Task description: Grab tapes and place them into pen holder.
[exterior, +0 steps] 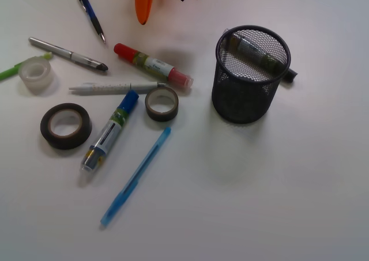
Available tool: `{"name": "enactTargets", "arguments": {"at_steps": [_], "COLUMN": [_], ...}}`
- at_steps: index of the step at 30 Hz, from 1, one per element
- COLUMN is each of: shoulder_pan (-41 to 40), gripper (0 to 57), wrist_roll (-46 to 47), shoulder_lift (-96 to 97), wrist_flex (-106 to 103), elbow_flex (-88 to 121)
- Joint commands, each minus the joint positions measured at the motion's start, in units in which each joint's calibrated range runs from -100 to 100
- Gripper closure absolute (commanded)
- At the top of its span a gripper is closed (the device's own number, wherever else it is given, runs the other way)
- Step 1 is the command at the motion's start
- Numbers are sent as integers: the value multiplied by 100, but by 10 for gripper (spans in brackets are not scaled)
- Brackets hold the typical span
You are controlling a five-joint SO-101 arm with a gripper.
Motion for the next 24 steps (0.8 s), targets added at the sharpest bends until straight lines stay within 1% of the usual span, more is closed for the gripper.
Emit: {"name": "enactTargets", "arguments": {"at_steps": [1,10,13,15,19,21,24], "shoulder_pan": [-390,-398,-271,-76,425,694,1322], "gripper": [246,246,239,228,228,228,228], "wrist_roll": [-88,-93,-156,-234,-259,-269,-606], "shoulder_lift": [-38,-46,13,39,532,1186,2682], "wrist_flex": [-361,-361,-667,-658,-352,-352,-265], "elbow_flex": [22,-42,-196,-621,-1890,-2578,-3638]}}
